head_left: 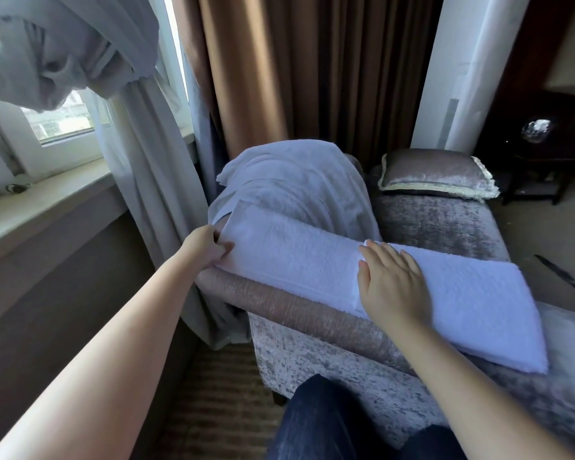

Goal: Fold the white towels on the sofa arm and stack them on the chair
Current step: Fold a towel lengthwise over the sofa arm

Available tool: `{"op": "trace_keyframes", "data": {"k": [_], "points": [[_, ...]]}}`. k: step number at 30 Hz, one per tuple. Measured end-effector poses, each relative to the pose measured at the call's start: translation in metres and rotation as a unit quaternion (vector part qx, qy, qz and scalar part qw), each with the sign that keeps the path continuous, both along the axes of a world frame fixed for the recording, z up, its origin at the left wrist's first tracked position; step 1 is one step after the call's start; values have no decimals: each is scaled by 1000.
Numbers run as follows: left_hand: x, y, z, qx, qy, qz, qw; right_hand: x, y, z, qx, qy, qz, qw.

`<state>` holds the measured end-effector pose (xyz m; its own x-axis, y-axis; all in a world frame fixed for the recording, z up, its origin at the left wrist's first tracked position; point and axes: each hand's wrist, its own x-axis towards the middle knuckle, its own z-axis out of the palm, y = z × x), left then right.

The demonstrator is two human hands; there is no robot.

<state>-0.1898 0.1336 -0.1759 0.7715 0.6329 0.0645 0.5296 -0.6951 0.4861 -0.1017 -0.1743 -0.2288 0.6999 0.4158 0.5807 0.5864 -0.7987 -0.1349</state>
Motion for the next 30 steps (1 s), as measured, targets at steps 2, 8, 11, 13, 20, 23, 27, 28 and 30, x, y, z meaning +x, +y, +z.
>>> {"op": "trace_keyframes", "data": {"k": [2, 8, 11, 13, 20, 23, 27, 28, 30], "points": [[-1, 0, -3, -2, -13, 0, 1000, 1, 0, 0, 1, -4, 1, 1000], [-11, -4, 11, -20, -64, -9, 998, 3, 0, -2, 16, -26, 11, 999], [-21, -20, 50, -154, -157, -43, 975, 4, -1, -3, 15, -28, 11, 999], [-23, -40, 81, -190, -172, -102, 961, 4, 0, -2, 15, -16, 16, 1000], [-17, -125, 148, -163, -169, -283, 930, -3, -22, 54, 233, 265, 166, 921], [-7, -161, 157, -147, -165, -337, 915, -9, -36, 113, 339, 242, 199, 887], [7, -206, 151, -84, -160, -395, 901, -26, -65, 179, 395, 365, 169, 826], [9, -215, 149, -76, -170, -410, 893, -28, -73, 186, 368, 387, 152, 832], [14, -230, 143, -77, -170, -434, 881, -28, -88, 190, 332, 385, 127, 852]]}}
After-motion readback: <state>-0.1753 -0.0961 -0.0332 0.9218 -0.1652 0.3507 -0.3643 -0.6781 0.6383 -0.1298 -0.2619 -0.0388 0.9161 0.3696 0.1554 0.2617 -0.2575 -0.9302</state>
